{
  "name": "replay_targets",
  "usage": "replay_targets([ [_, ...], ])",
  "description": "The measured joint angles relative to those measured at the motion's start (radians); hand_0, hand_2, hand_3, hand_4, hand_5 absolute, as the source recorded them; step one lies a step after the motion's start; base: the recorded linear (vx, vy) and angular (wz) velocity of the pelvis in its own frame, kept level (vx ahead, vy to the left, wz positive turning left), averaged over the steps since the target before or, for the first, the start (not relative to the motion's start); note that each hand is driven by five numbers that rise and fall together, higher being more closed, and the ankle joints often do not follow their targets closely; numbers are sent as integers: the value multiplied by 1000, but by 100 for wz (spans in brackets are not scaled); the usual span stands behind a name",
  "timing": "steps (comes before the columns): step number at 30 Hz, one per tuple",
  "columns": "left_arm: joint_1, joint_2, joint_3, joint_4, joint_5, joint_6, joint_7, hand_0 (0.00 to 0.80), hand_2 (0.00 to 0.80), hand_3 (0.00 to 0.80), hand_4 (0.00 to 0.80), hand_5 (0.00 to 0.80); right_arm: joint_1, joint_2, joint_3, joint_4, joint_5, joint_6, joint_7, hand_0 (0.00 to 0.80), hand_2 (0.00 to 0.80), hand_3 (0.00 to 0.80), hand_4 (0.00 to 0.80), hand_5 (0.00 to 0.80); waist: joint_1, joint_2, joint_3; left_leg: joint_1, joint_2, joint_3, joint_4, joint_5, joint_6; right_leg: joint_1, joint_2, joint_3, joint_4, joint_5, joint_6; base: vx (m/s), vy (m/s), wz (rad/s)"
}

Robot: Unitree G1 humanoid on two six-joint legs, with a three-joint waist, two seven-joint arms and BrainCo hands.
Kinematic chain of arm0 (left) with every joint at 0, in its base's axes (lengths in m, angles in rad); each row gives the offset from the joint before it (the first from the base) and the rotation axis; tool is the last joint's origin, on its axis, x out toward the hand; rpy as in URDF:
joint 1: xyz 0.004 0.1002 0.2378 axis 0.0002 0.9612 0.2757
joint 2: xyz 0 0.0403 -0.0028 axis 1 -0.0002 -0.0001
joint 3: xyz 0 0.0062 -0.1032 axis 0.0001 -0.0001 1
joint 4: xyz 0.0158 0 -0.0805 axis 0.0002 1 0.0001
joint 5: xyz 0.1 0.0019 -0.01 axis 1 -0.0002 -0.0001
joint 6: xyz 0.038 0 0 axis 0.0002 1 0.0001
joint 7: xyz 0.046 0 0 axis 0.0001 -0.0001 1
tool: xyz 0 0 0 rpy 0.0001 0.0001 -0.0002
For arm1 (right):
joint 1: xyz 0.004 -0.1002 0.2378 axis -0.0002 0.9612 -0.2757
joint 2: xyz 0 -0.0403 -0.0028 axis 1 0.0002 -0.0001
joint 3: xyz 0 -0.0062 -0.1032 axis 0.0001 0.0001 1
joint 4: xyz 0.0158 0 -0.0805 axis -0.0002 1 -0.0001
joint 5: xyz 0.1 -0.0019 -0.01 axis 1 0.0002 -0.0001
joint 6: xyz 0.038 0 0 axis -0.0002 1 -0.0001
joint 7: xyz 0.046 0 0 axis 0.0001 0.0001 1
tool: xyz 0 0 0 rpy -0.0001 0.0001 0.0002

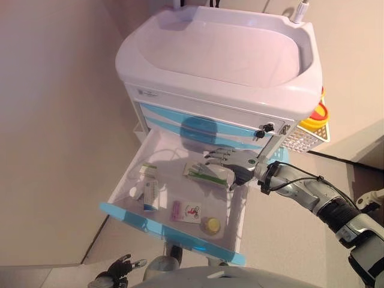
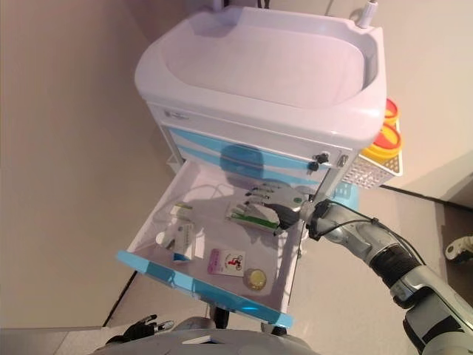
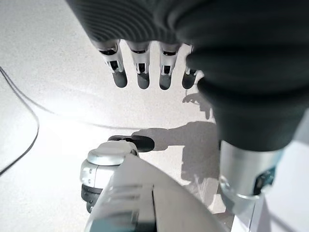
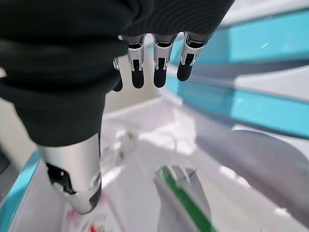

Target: Open the drawer and pick up the medicine

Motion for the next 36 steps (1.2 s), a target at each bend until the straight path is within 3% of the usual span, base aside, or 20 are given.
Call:
replay_targets([
  [12, -28, 12, -3, -13, 48, -7, -16, 0, 0, 0, 0, 0, -5, 15, 167, 190, -228, -83, -94, 0, 0, 0, 0, 0, 32, -10, 4, -2, -3, -25, 0, 2, -2, 17, 2, -26, -17, 1, 1, 6, -43, 6],
  [23, -40, 12, -20, -12, 108, -27, -20, 0, 0, 0, 0, 0, 52, 105, 187, 301, -380, -80, -279, 0, 0, 0, 0, 0, 35, -11, 4, -7, -4, -36, 0, 3, -3, 18, 1, -40, -19, 1, 2, 1, -14, 2],
  [36, -43, 10, -21, -12, 117, -27, -16, 0, 0, 0, 0, 0, 84, 193, 197, 350, -418, -36, -307, 0, 0, 0, 0, 0, 36, 2, -4, -15, -6, -46, 1, 5, -3, 19, 1, -48, -26, 1, 1, 1, 1, 1],
])
